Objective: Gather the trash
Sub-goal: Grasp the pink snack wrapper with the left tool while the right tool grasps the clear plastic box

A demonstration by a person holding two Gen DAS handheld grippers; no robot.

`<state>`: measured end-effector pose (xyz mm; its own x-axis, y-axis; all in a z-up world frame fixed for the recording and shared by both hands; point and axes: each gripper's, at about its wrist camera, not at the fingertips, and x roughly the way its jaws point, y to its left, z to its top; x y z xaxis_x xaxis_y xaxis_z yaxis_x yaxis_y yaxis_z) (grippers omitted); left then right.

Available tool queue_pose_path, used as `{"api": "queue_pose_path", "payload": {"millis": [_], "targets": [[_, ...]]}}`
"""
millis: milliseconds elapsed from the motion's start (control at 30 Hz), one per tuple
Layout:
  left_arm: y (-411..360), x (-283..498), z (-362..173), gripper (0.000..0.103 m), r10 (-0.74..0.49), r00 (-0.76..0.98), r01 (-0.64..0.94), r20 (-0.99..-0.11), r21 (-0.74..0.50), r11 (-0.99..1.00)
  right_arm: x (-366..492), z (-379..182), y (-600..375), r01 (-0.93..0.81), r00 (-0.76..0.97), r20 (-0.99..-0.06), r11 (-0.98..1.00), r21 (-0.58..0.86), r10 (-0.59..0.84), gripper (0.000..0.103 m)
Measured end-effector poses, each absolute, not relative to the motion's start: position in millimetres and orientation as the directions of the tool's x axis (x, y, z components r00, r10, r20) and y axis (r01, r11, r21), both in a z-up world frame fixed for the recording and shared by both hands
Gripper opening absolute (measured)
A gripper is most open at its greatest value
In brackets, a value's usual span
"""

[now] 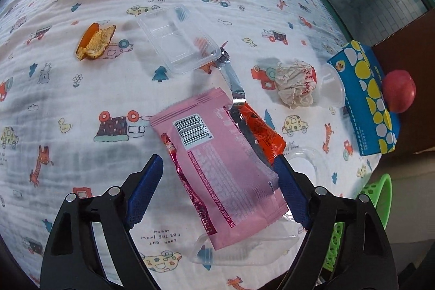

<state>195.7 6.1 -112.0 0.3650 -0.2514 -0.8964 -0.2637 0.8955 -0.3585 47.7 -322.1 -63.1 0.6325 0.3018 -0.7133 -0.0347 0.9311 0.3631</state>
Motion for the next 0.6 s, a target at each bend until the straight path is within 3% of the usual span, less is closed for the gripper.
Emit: {"api": "queue_pose_path", "payload": {"millis": [33, 233, 600], "targets": [[7.5, 195.2, -112.9, 0.071, -0.258, 0.364, -0.264, -0.895, -0.365, 0.893, 48.4, -63.4, -320.5, -0.038, 0.630, -0.715, 0.931, 0.362, 0.304, 0.085], [13.3, 188.1, -108.3, 0.058, -0.264, 0.391, -0.254, -0.882, -0.379, 0.890, 52.0, -63.0, -303.9, -0.075, 0.616, -0.719, 0.933, 0.352, 0.321, 0.085], [40.3, 161.4, -73.6, 0.049, -0.230, 0.494, -0.216, -0.839, -0.375, 0.902, 61.9, -66.4, -242.0, -0.213, 0.554, -0.740, 0.924, 0.317, 0.381, 0.085]]}}
